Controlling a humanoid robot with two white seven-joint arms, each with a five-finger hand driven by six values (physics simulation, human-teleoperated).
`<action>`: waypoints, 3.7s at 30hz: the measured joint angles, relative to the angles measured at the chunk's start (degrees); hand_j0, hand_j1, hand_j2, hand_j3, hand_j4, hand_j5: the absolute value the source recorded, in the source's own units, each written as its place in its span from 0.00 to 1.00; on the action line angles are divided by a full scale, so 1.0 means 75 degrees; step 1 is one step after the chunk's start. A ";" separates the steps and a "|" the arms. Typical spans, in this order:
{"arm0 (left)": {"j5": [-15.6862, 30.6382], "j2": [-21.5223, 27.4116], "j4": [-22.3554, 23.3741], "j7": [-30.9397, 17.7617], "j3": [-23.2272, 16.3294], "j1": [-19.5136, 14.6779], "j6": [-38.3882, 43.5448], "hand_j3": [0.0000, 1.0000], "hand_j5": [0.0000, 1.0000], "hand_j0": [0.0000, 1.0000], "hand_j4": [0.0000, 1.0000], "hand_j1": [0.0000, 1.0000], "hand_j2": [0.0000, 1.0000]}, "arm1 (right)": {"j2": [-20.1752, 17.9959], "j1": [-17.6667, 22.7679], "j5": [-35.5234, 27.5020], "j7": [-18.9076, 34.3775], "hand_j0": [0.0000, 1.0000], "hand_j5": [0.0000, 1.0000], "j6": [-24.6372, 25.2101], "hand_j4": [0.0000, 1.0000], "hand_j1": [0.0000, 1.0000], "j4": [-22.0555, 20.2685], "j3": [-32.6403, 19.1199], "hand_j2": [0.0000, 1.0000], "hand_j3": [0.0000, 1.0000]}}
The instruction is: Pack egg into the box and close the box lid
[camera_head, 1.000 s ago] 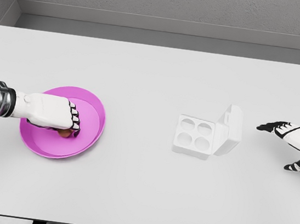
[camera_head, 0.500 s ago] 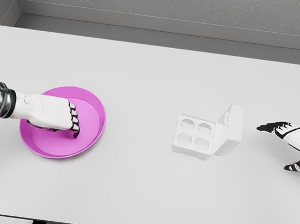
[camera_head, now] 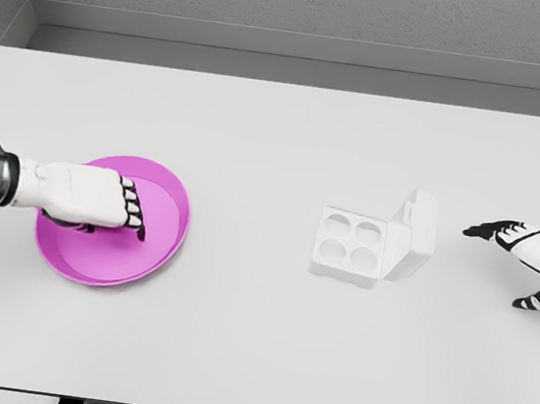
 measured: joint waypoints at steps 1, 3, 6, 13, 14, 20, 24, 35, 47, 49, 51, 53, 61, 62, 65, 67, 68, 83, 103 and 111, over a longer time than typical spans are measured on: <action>0.0040 0.0006 -0.0003 0.0000 0.0038 0.0012 0.0000 0.82 0.82 0.82 0.82 0.82 0.82 | 0.0000 0.0000 -0.0001 0.0000 1.00 1.00 0.0000 1.00 1.00 -0.0010 0.0000 1.00 1.00; 0.0139 0.0013 -0.0002 0.0000 0.0149 0.0012 -0.0001 0.84 0.84 0.84 0.84 0.84 0.84 | 0.0000 0.0000 -0.0002 -0.0001 1.00 1.00 0.0000 1.00 1.00 -0.0022 0.0000 1.00 1.00; 0.0304 0.0018 0.0043 0.0001 0.0350 0.0012 0.0000 0.85 0.85 0.85 0.85 0.85 0.85 | 0.0000 0.0000 -0.0003 0.0002 1.00 1.00 0.0000 1.00 1.00 -0.0030 -0.0001 1.00 1.00; 0.0519 -0.0053 0.0587 0.0003 0.0696 0.0633 -0.0006 0.88 0.88 0.88 0.88 0.88 0.88 | 0.0000 -0.0011 -0.0002 0.0000 1.00 1.00 0.0000 1.00 1.00 -0.0033 -0.0001 1.00 1.00; 0.0516 -0.0058 0.0643 0.0004 0.0813 0.0680 -0.0006 0.88 0.88 0.88 0.88 0.88 0.88 | -0.0002 0.0000 0.0002 -0.0001 1.00 1.00 0.0000 1.00 1.00 -0.0032 -0.0001 1.00 1.00; 0.0520 -0.0072 0.0875 0.0003 0.1121 0.0680 -0.0002 0.88 0.88 0.88 0.88 0.88 0.88 | -0.0009 -0.0012 0.0008 -0.0001 1.00 1.00 0.0000 1.00 1.00 -0.0015 -0.0001 1.00 1.00; 0.0536 -0.0111 0.0900 0.0002 0.1179 0.0715 -0.0002 0.88 0.88 0.88 0.88 0.88 0.88 | -0.0011 -0.0012 0.0009 -0.0001 1.00 1.00 0.0000 1.00 1.00 -0.0012 -0.0001 1.00 1.00; 0.1631 -0.0213 0.0688 0.0009 0.1558 0.1360 -0.0006 1.00 1.00 1.00 1.00 1.00 1.00 | -0.0012 -0.0011 0.0009 -0.0001 1.00 1.00 0.0000 1.00 1.00 -0.0007 -0.0001 1.00 1.00; 0.2941 -0.0497 0.0647 0.0021 0.2709 0.2262 -0.0007 1.00 1.00 1.00 1.00 1.00 1.00 | -0.0012 0.0000 0.0009 0.0000 1.00 1.00 0.0000 1.00 1.00 -0.0003 -0.0001 1.00 1.00; 0.3088 -0.0701 0.0628 0.0026 0.3014 0.2825 -0.0010 1.00 1.00 1.00 1.00 1.00 1.00 | -0.0012 -0.0011 0.0009 -0.0001 1.00 1.00 0.0000 1.00 1.00 -0.0001 -0.0001 1.00 1.00; 0.3286 -0.0849 0.0603 0.0029 0.3298 0.2953 -0.0008 1.00 1.00 1.00 1.00 1.00 1.00 | -0.0012 -0.0012 0.0009 0.0000 1.00 1.00 0.0000 1.00 1.00 0.0000 -0.0001 1.00 1.00; 0.3476 -0.0968 0.0596 0.0031 0.3512 0.3000 -0.0006 1.00 1.00 1.00 1.00 1.00 1.00 | -0.0012 -0.0012 0.0009 -0.0001 1.00 1.00 0.0000 1.00 1.00 0.0003 -0.0001 1.00 1.00; 0.4332 -0.1419 0.0587 0.0033 0.4151 0.3668 -0.0005 1.00 1.00 1.00 1.00 1.00 1.00 | -0.0012 -0.0012 0.0009 0.0000 1.00 1.00 0.0000 1.00 1.00 0.0029 -0.0001 1.00 1.00; 0.4407 -0.1466 0.0576 0.0033 0.4182 0.3762 -0.0005 1.00 1.00 1.00 1.00 1.00 1.00 | -0.0012 -0.0012 0.0009 -0.0001 1.00 1.00 0.0000 1.00 1.00 0.0031 -0.0001 1.00 1.00; 0.4522 -0.1542 0.0510 0.0032 0.4273 0.3891 -0.0005 1.00 1.00 1.00 1.00 1.00 1.00 | -0.0012 0.0000 0.0009 -0.0001 1.00 1.00 0.0000 1.00 1.00 0.0034 -0.0001 1.00 1.00; 0.4518 -0.1567 0.0490 0.0031 0.4394 0.4137 -0.0007 1.00 1.00 1.00 1.00 1.00 1.00 | -0.0012 0.0000 0.0009 0.0000 1.00 1.00 0.0000 1.00 1.00 0.0035 -0.0001 1.00 1.00; 0.4526 -0.1575 0.0485 0.0032 0.4463 0.4137 -0.0006 1.00 1.00 1.00 1.00 1.00 1.00 | -0.0012 0.0000 0.0009 0.0000 1.00 1.00 0.0000 1.00 1.00 0.0034 -0.0001 1.00 1.00; 0.5275 -0.1776 0.0768 0.0002 0.4726 0.4289 0.1737 1.00 1.00 1.00 1.00 1.00 1.00 | -0.0012 -0.0012 0.0009 -0.0001 1.00 1.00 0.0000 1.00 1.00 0.0057 0.0002 1.00 1.00; 0.4814 -0.1781 0.0938 0.0043 0.4754 0.4465 0.1981 0.80 0.80 0.80 0.80 0.80 0.80 | -0.0012 0.0000 0.0009 0.0002 1.00 1.00 0.0000 1.00 1.00 0.0071 0.0011 1.00 1.00; 0.4303 -0.1822 0.1085 0.0049 0.4913 0.4465 0.2101 0.80 0.80 0.80 0.80 0.80 0.80 | -0.0012 -0.0012 0.0009 0.0000 1.00 1.00 0.0000 1.00 1.00 0.0073 0.0011 1.00 1.00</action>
